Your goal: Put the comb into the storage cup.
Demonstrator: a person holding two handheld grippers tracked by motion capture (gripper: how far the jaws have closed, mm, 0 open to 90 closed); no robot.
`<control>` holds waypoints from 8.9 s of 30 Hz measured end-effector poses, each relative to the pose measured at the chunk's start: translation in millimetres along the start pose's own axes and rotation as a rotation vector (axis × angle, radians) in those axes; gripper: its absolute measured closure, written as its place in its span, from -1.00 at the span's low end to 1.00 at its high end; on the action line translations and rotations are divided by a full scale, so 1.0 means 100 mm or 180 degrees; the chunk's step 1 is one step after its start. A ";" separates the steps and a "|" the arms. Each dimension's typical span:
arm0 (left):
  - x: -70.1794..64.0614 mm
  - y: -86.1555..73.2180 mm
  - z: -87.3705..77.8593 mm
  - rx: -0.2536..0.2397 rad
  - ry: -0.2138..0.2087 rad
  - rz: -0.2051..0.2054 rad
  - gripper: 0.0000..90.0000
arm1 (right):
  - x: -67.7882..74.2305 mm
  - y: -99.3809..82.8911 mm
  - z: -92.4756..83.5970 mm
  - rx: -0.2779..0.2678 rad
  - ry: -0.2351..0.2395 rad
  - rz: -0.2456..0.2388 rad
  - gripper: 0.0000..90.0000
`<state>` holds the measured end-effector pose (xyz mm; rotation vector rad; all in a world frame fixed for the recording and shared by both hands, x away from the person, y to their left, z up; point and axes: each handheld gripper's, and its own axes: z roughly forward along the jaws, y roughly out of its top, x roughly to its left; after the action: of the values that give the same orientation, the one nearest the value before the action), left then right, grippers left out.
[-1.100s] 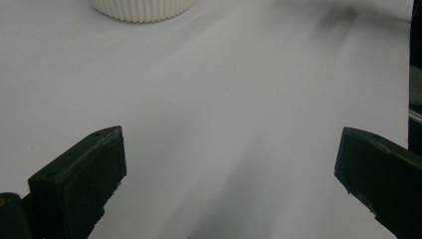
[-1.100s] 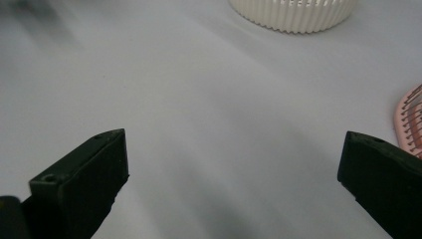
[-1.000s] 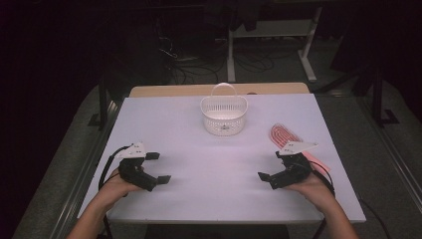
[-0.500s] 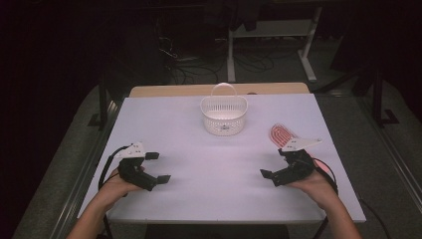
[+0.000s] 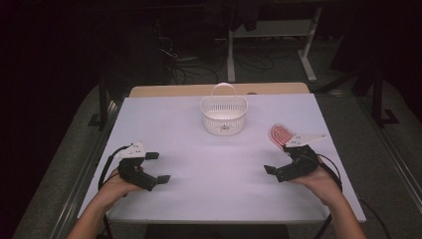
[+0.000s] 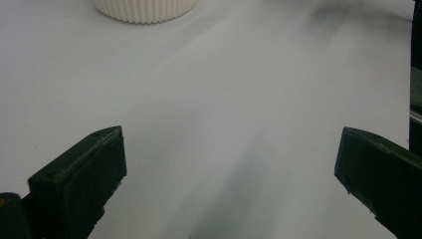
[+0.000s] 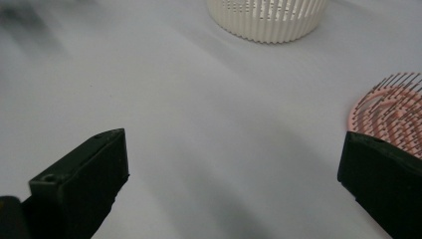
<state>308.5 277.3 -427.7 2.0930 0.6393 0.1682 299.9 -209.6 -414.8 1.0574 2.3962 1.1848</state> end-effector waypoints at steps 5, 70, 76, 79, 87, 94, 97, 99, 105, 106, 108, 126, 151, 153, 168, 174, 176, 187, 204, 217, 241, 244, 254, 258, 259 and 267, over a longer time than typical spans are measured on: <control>0.00 0.01 0.00 0.0010 -0.0017 -0.0004 -1.00 | -0.04 0.01 -0.01 0.0022 -0.0020 0.0031 -1.00; 0.00 0.01 0.01 -0.0006 -0.0034 0.0004 -1.00 | -0.77 0.26 -0.26 0.0117 -0.0435 0.0313 -1.00; 0.00 0.01 0.01 -0.0005 -0.0033 0.0005 -1.00 | -0.86 0.27 -0.27 0.0129 -0.0460 0.0350 -1.00; 0.00 0.01 0.01 -0.0005 -0.0034 0.0006 -1.00 | -0.90 0.27 -0.27 0.0146 -0.0468 0.0361 -1.00; 0.00 0.01 0.01 -0.0006 -0.0032 0.0008 -1.00 | -0.98 0.31 -0.29 0.0158 -0.0490 0.0368 -1.00; -0.01 0.01 0.01 -0.0009 -0.0028 0.0009 -1.00 | -1.06 0.28 -0.29 0.0210 -0.0463 0.0396 -1.00; -0.01 0.01 0.01 -0.0006 -0.0031 0.0010 -1.00 | -1.08 0.28 -0.28 0.0291 -0.0478 0.0376 -1.00; -0.01 0.01 0.01 -0.0006 -0.0028 0.0011 -1.00 | -1.09 0.27 -0.27 0.0337 -0.0471 0.0370 -1.00; 0.00 0.01 0.01 -0.0010 -0.0016 0.0013 -1.00 | -1.11 0.27 -0.24 0.0521 -0.0472 0.0332 -1.00; 0.00 0.01 0.01 -0.0012 -0.0014 0.0012 -1.00 | -1.11 0.28 -0.24 0.0545 -0.0471 0.0333 -1.00; 0.00 0.01 0.01 -0.0017 -0.0009 0.0013 -1.00 | -1.12 0.28 -0.24 0.0583 -0.0457 0.0314 -1.00; 0.00 0.01 -0.01 -0.0032 0.0019 -0.0013 -1.00 | -1.12 0.31 -0.17 0.1052 -0.0494 0.0165 -1.00; 0.00 0.01 0.00 -0.0021 0.0015 -0.0001 -1.00 | -1.15 0.28 0.01 0.1658 -0.0484 0.0085 -1.00; -0.01 0.01 0.00 -0.0022 0.0016 -0.0001 -1.00 | -1.15 0.28 0.03 0.1723 -0.0478 0.0076 -1.00; 0.00 0.01 -0.01 -0.0029 0.0013 -0.0014 -1.00 | -1.17 0.24 0.11 0.1979 -0.0350 0.0041 -0.77; 0.00 0.01 -0.01 -0.0027 0.0021 -0.0023 -1.00 | -1.18 0.22 0.13 0.2054 -0.0314 0.0063 -0.62; 0.00 0.01 -0.01 -0.0027 0.0025 -0.0022 -1.00 | -1.18 0.22 0.14 0.2070 -0.0298 0.0070 -0.59; 0.00 0.01 -0.01 -0.0023 0.0020 -0.0026 -1.00 | -1.18 0.21 0.19 0.2160 -0.0259 0.0108 -0.33; 0.00 0.00 0.00 -0.0025 0.0014 -0.0029 -1.00 | -1.22 0.16 0.30 0.2271 -0.0149 0.0168 0.07; 0.00 0.00 0.00 -0.0016 0.0017 -0.0023 -1.00 | -1.22 0.15 0.32 0.2317 -0.0099 0.0134 0.31; -0.01 0.00 0.00 -0.0010 0.0019 -0.0013 -1.00 | -1.22 0.17 0.36 0.2420 -0.0179 0.0204 0.46; -0.01 0.00 -0.01 -0.0012 0.0020 -0.0016 -1.00 | -1.21 0.18 0.37 0.2435 -0.0206 0.0218 0.47; 0.00 0.00 -0.01 -0.0014 0.0021 -0.0018 -1.00 | -1.21 0.19 0.39 0.2488 -0.0290 0.0326 0.52; 0.00 0.00 -0.01 -0.0012 0.0021 -0.0020 -1.00 | -1.21 0.20 0.40 0.2494 -0.0325 0.0357 0.53; 0.00 0.00 -0.01 -0.0013 0.0021 -0.0018 -1.00 | -1.21 0.20 0.40 0.2494 -0.0325 0.0359 0.53; 0.00 0.00 -0.01 -0.0013 0.0023 -0.0029 -1.00 | -1.24 0.17 0.35 0.2368 -0.0285 0.0444 0.53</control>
<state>308.1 277.8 -427.2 2.0861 0.6522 0.1717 413.3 -270.5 -433.4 1.4480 2.7799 0.2276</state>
